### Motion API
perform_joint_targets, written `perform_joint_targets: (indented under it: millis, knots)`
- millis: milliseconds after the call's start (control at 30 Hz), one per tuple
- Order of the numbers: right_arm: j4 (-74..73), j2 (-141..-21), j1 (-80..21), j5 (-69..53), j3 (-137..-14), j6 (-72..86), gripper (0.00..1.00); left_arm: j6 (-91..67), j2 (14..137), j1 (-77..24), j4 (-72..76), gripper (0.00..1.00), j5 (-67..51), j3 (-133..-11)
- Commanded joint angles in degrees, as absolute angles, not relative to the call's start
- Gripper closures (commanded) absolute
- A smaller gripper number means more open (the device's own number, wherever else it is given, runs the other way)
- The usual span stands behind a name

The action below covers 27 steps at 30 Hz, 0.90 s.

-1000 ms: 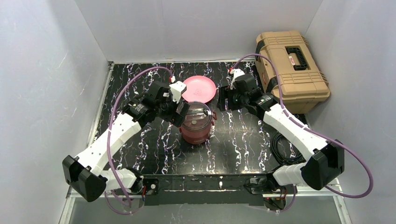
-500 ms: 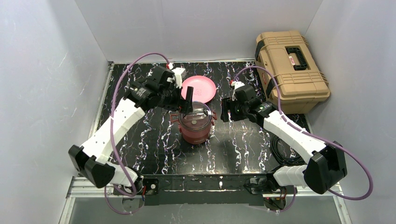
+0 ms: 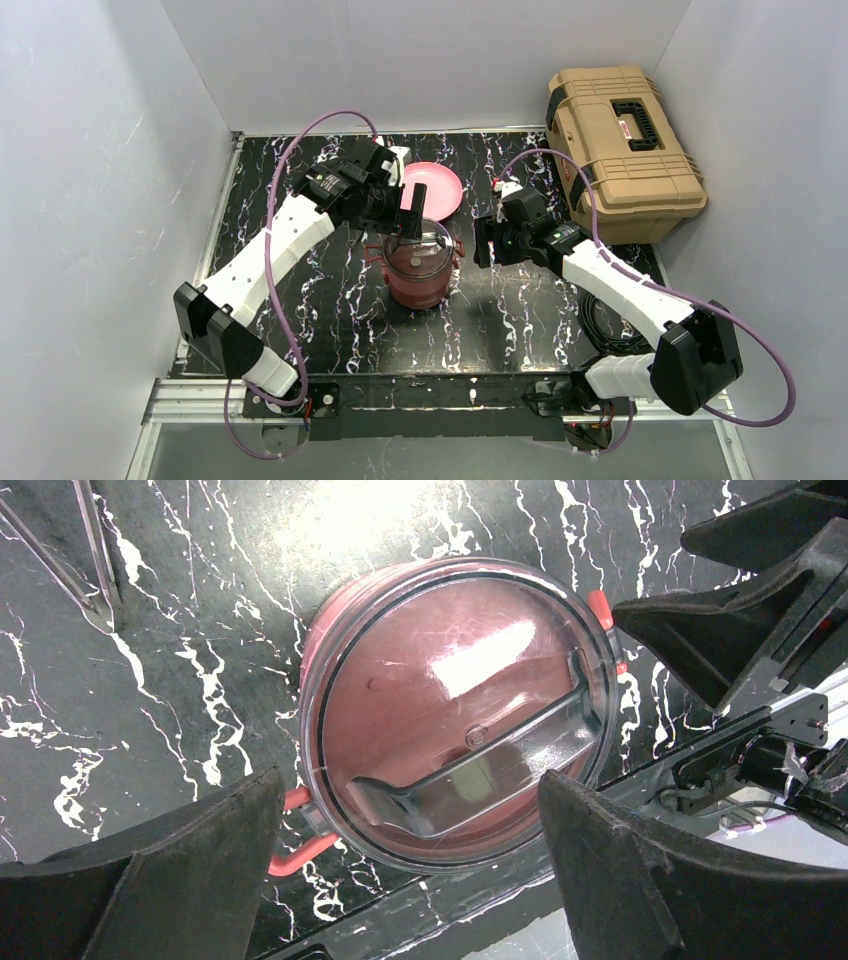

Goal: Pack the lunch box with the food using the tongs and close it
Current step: Adjust the box lid on the packing box.

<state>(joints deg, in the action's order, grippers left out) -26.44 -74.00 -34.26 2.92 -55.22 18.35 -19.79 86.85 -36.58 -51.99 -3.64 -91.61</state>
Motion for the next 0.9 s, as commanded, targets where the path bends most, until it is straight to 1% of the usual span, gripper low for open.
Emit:
perform_joint_targets:
  millis: [0,567,867]
  knots:
    - [-23.92,-74.22,-34.54,2.74,-55.18,18.05,0.2,-20.63,87.65,-36.96,-53.55,0.04,-1.97,-94.25]
    - [-23.48,-76.09,-34.63,2.37,-55.6,17.41,0.2,-20.24,90.84,-37.6,-51.76,0.04,-4.19,-94.99]
    - [-23.09,-76.9,-34.65,2.55,-56.33,17.03,0.21,-18.96,89.34,-37.6,-52.2,0.08,-4.64,-89.75]
